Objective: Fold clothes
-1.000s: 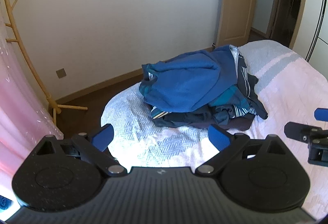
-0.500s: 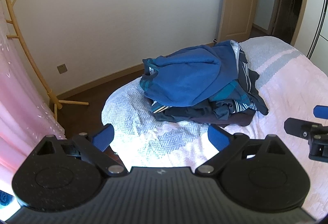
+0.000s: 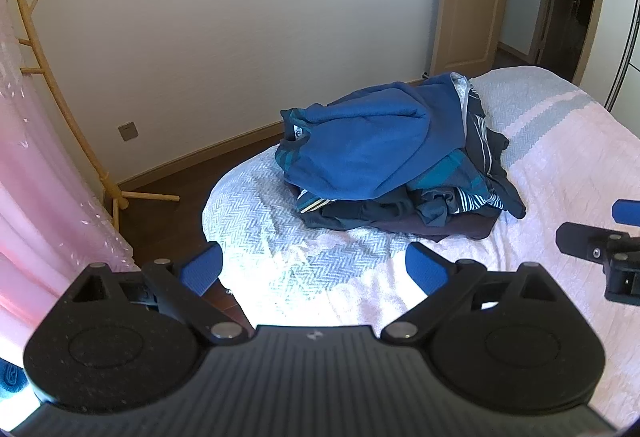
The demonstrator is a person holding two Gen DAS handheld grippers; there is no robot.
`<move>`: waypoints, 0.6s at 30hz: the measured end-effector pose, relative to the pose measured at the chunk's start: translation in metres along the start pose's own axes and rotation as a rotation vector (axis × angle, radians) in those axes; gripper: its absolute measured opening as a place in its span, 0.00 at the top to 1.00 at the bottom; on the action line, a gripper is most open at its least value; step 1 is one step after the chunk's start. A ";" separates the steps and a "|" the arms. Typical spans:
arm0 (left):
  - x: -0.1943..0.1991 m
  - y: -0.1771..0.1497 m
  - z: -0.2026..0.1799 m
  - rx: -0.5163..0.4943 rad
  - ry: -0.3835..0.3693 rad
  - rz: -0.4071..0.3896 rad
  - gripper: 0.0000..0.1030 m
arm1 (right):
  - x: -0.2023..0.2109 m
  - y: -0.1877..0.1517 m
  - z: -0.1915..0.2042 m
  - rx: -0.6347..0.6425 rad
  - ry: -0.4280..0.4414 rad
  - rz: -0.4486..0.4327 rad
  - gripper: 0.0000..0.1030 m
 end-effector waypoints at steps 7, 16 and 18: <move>0.005 -0.005 -0.004 0.003 0.006 0.004 0.06 | 0.002 -0.004 -0.009 0.004 0.012 0.006 0.19; 0.004 -0.015 0.003 0.008 0.019 0.014 0.06 | -0.002 -0.003 -0.020 0.008 0.016 0.006 0.19; -0.007 -0.012 0.008 0.000 0.017 0.014 0.06 | -0.004 0.000 -0.023 0.009 0.012 0.003 0.19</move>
Point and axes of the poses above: each gripper's, at about its wrist camera, not at the fingertips, and x roughly against the way its jaws point, z to its left, y to its top, the point moved 6 cm from there along -x, roughly the way its jaws point, and after that the axes turned 10 degrees about -x, right-handed, at the moved point
